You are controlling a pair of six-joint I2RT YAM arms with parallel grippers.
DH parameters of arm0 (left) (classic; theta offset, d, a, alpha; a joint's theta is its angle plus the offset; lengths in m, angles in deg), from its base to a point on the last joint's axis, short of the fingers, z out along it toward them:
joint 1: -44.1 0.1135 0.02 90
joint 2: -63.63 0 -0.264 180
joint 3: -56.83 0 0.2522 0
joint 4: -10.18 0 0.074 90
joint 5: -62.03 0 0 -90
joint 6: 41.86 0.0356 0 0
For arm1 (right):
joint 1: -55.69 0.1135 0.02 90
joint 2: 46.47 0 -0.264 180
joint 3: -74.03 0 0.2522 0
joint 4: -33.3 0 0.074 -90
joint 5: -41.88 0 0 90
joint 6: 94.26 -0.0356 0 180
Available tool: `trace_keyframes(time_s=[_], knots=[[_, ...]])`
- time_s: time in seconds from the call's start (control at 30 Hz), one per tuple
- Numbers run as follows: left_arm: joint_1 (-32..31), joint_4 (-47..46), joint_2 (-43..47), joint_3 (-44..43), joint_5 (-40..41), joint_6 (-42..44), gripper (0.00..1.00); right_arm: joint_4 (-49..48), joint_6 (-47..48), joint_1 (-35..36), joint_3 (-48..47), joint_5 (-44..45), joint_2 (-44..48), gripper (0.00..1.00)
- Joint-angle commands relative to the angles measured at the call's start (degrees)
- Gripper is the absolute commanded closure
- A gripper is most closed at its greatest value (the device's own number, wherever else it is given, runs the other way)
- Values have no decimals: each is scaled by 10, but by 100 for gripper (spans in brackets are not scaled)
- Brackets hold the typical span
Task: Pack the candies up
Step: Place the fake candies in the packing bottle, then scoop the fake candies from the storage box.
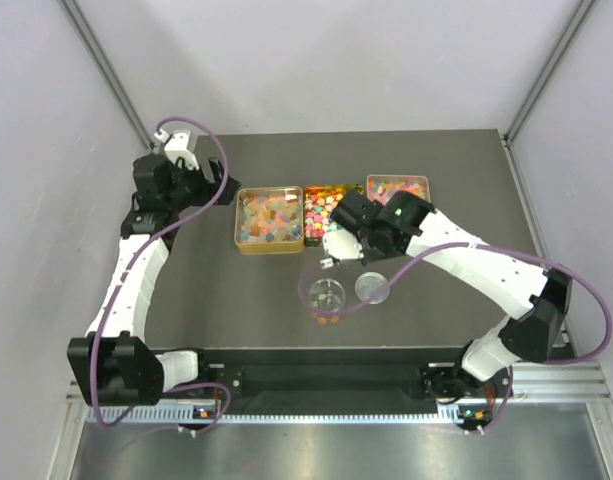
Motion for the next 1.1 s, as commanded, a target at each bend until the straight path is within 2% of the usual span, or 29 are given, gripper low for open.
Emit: trace_keyframes(time_s=[0.0, 0.1, 0.23, 0.47, 0.9, 1.07], knots=[[-36, -20, -48, -62, -187, -30, 10, 44, -32, -34, -108, -28, -28, 100], [-64, -29, -86, -90, -266, -46, 18, 41, -51, -45, -153, -51, -50, 100], [-121, -28, -115, -110, -270, -41, 21, 34, -45, -50, -191, -53, -79, 100], [-165, -54, -157, -120, -275, -75, 21, 19, -39, -56, -243, -60, -120, 100], [-173, -31, -192, -127, -238, -47, 22, 10, -41, -55, -325, -65, -127, 100], [-175, -22, -225, -147, -226, -34, 22, -4, -29, -48, -344, -126, -96, 100]])
